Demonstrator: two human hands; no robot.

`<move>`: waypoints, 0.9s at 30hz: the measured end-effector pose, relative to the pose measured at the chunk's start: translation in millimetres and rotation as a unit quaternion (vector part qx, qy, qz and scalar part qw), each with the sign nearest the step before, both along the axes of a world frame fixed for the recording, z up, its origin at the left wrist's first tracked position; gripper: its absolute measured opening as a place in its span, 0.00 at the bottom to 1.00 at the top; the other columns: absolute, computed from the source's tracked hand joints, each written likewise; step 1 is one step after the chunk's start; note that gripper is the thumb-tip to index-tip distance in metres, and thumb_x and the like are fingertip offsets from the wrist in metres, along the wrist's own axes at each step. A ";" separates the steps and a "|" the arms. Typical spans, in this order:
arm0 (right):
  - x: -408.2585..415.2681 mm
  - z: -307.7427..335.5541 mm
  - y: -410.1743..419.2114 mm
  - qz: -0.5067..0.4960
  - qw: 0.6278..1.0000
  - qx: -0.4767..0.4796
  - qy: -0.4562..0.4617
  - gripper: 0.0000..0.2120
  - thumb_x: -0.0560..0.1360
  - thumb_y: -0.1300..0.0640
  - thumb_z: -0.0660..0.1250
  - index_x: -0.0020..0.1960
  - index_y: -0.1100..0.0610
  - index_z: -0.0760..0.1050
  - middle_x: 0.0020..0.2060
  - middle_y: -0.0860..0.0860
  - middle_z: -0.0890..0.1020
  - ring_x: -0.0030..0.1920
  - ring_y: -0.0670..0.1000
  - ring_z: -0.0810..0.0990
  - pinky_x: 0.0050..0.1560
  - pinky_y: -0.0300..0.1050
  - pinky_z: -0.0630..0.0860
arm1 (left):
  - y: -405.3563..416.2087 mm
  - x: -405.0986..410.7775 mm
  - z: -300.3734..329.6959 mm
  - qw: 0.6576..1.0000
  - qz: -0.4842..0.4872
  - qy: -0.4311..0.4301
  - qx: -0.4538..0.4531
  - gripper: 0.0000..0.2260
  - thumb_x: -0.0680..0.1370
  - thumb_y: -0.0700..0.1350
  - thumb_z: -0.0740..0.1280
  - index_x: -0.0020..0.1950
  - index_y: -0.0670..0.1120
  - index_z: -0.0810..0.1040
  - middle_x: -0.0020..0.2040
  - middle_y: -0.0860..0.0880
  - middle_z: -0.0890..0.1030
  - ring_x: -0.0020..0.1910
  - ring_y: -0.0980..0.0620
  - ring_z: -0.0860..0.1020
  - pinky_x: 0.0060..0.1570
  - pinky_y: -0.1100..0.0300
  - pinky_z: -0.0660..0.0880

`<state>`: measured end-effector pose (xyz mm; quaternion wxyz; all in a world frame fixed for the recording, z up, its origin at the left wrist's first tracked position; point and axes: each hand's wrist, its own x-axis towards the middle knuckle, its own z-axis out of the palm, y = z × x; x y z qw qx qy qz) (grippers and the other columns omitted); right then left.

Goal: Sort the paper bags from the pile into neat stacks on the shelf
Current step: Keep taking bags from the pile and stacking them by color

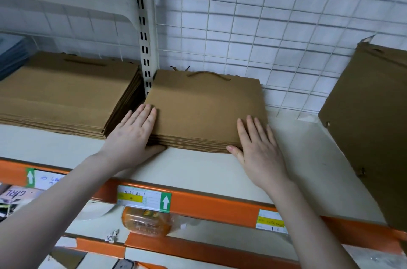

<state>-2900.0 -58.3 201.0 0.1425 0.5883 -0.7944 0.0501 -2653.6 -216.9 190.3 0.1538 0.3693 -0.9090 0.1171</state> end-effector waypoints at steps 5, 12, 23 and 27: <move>1.6 -8.7 -13.2 0.004 0.999 -0.031 -0.021 0.36 0.76 0.38 0.37 0.76 0.58 0.56 0.74 0.60 0.59 0.75 0.59 0.56 0.74 0.54 0.51 | 0.8 -8.8 -4.9 0.999 -0.003 0.032 0.017 0.41 0.76 0.67 0.34 0.74 0.40 0.61 0.74 0.41 0.63 0.74 0.45 0.59 0.72 0.56 0.47; 1.9 -15.6 -21.7 -0.013 0.998 -0.051 -0.032 0.35 0.76 0.40 0.39 0.72 0.60 0.64 0.71 0.63 0.66 0.72 0.62 0.63 0.71 0.55 0.55 | -5.9 -11.4 -6.9 1.000 0.009 0.019 0.011 0.38 0.78 0.64 0.35 0.74 0.38 0.61 0.73 0.40 0.64 0.73 0.45 0.60 0.71 0.52 0.55; -2.1 -16.6 -16.7 0.000 0.998 -0.061 -0.035 0.34 0.76 0.39 0.43 0.72 0.59 0.65 0.70 0.62 0.67 0.71 0.61 0.65 0.71 0.54 0.56 | -3.5 -10.6 -2.8 0.999 -0.003 0.044 0.031 0.44 0.73 0.70 0.33 0.75 0.40 0.59 0.75 0.41 0.60 0.75 0.47 0.55 0.71 0.54 0.50; 1.1 -15.2 -15.4 -0.004 0.997 -0.078 -0.026 0.32 0.76 0.40 0.47 0.68 0.61 0.71 0.66 0.63 0.72 0.67 0.61 0.70 0.67 0.57 0.63 | 2.2 -13.2 0.0 0.999 0.016 0.043 0.028 0.45 0.73 0.71 0.33 0.75 0.40 0.60 0.74 0.41 0.62 0.75 0.45 0.57 0.72 0.52 0.51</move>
